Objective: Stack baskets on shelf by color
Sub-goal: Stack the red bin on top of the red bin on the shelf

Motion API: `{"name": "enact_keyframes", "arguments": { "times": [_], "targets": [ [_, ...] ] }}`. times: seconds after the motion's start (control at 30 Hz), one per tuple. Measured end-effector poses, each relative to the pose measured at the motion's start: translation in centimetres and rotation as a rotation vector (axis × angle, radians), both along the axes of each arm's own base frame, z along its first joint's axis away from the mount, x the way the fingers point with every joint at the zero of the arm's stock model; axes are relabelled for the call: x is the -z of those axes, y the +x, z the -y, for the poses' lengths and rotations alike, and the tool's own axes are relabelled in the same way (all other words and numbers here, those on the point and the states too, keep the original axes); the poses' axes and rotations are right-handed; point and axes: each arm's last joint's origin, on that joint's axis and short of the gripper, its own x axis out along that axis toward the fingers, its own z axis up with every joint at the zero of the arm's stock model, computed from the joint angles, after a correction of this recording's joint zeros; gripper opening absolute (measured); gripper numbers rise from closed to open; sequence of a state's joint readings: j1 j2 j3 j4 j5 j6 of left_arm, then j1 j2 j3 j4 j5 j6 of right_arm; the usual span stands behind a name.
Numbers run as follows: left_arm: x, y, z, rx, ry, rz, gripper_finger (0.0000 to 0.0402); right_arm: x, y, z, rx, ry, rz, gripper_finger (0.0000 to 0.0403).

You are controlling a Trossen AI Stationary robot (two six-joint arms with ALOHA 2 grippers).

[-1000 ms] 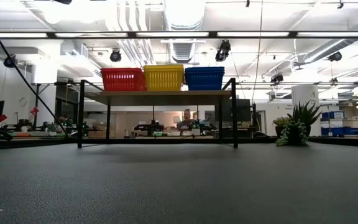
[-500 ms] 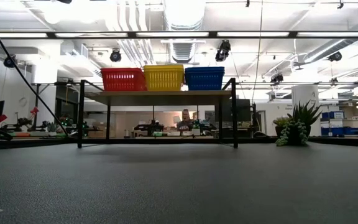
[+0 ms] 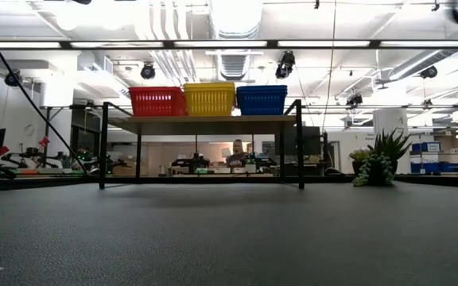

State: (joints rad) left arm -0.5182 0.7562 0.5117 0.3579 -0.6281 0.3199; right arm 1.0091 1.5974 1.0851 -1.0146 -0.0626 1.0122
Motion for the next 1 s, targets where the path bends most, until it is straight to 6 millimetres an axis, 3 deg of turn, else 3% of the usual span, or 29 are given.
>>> {"name": "enact_keyframes", "arguments": {
  "times": [0.3,0.63,0.8,1.0],
  "targets": [
    [0.2,0.2,0.1,0.000,0.007,-0.011,0.0109,-1.7,4.8,2.1,0.087,-0.067,0.201,0.0008],
    [0.7,0.8,0.4,0.000,0.024,-0.041,0.0109,-3.2,11.7,8.0,0.140,-0.097,0.337,0.0008],
    [0.8,0.8,0.5,0.000,0.026,-0.046,0.0109,-3.8,15.5,10.7,0.135,-0.022,0.517,0.0008],
    [0.9,0.8,0.4,-0.001,0.027,-0.046,0.0109,-4.9,18.6,12.8,0.024,0.001,0.738,0.0008]
  ]
}}
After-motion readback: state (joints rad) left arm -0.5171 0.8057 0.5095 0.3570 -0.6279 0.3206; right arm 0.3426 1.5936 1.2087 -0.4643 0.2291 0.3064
